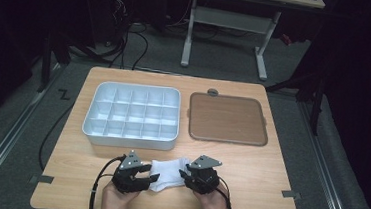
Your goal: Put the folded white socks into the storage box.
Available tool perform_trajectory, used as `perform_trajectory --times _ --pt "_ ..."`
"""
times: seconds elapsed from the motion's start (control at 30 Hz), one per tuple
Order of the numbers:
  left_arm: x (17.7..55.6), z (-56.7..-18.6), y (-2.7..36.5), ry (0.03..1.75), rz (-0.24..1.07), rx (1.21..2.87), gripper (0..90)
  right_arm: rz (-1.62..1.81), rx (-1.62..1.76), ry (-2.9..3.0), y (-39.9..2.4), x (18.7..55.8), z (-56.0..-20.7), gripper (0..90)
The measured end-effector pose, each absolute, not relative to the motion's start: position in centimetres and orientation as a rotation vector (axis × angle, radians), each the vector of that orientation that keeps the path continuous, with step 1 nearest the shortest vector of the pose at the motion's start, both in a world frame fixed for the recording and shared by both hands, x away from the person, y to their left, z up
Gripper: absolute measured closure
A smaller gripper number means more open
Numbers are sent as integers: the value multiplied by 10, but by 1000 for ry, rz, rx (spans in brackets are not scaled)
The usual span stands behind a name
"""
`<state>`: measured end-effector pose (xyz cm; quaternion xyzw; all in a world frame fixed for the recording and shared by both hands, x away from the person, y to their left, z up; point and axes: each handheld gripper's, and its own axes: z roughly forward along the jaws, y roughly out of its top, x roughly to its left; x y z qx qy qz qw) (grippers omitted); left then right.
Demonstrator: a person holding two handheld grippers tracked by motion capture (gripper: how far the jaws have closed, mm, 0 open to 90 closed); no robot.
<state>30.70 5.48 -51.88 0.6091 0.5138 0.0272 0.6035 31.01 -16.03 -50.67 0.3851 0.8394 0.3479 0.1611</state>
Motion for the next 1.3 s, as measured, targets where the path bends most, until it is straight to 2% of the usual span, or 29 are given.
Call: perform_trajectory --times 0.13,0.33,0.6,1.07,1.3 --pt "307 -529 45 1190 80 1460 524 982 1097 2389 -167 308 -510 821" --pt "305 -537 38 1203 125 1506 551 982 1142 2374 -179 306 -515 842" --pt "307 -539 38 1197 180 1509 571 975 1115 2364 -181 307 -519 841" --pt "319 -537 46 1247 199 1509 570 981 1098 2366 -173 305 -519 827" --pt "328 -531 54 1282 147 1517 499 998 1097 2361 -168 304 -517 745"
